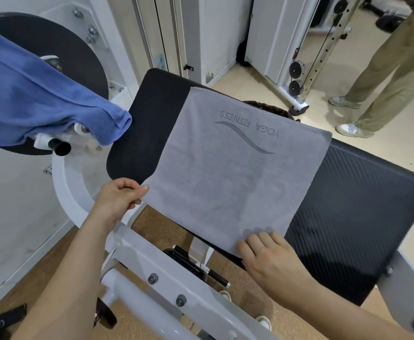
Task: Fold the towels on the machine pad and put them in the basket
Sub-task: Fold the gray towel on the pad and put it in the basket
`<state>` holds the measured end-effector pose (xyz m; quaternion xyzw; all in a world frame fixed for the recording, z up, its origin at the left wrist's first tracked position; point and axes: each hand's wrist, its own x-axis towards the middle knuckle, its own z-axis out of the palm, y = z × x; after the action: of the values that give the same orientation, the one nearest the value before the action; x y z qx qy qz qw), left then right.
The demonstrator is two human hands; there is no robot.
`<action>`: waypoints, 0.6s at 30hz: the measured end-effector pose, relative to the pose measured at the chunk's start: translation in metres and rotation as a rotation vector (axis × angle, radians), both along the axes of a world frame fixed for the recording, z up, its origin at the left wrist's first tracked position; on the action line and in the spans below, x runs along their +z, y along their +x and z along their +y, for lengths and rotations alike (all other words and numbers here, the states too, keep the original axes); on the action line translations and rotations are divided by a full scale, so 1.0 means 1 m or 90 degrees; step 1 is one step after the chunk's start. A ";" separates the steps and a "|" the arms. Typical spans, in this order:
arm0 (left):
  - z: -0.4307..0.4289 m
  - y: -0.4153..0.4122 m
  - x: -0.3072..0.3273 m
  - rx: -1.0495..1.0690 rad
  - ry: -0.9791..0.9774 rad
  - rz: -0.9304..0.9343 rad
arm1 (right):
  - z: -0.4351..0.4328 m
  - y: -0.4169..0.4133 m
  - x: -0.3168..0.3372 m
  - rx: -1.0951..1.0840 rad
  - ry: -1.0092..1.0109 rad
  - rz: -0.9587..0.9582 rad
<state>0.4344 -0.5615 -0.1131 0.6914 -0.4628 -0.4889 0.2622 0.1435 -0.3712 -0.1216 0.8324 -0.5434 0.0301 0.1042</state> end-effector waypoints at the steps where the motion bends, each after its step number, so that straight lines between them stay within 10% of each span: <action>1: 0.000 -0.001 0.001 0.012 -0.017 0.009 | 0.003 0.002 0.001 -0.008 -0.001 0.002; 11: 0.002 0.006 0.014 -0.191 -0.062 0.104 | 0.004 0.009 0.010 -0.024 0.041 -0.030; 18: -0.008 0.004 0.013 -0.342 -0.029 -0.173 | 0.014 0.000 0.002 -0.003 0.131 -0.002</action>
<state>0.4381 -0.5699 -0.1003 0.5974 -0.6709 -0.4330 0.0745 0.1438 -0.3575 -0.1198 0.8375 -0.5456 -0.0251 0.0175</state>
